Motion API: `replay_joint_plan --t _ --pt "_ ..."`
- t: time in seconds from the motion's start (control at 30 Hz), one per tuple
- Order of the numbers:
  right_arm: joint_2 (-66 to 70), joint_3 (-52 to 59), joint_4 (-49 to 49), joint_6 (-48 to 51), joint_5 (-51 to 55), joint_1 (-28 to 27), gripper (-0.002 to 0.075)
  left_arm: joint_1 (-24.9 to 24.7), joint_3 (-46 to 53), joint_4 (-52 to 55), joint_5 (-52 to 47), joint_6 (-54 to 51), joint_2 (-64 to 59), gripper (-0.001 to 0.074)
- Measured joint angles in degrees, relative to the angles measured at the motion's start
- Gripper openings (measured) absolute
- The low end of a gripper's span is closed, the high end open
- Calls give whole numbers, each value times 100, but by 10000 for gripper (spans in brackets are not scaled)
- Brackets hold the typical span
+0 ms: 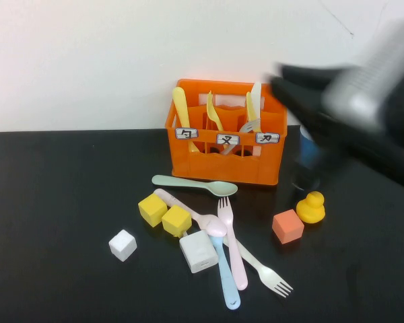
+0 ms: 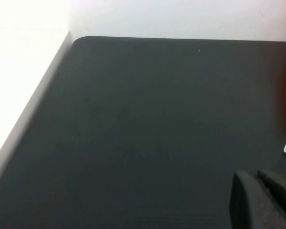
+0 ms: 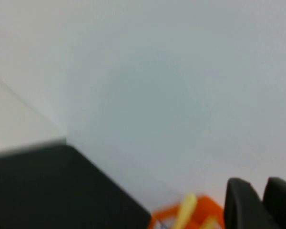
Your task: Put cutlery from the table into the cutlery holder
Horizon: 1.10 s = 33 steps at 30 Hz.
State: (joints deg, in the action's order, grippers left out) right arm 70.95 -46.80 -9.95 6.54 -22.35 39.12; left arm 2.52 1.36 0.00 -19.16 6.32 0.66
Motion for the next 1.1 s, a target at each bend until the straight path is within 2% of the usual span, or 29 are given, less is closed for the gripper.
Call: replay_joint_plan --t 0.2,0.53,0.77,1.1 --pt "-2134 935 -61 425 1884 0 97 0 0 0 0 0 0 -1" --pt "-4441 2097 -307 526 2596 0 94 0 0 0 0 12 0 -1" --pt "-4748 2311 -227 278 3265 0 94 0 0 0 0 12 0 -1" --pt "-4748 2382 -142 226 3563 0 94 0 0 0 0 12 0 -1"
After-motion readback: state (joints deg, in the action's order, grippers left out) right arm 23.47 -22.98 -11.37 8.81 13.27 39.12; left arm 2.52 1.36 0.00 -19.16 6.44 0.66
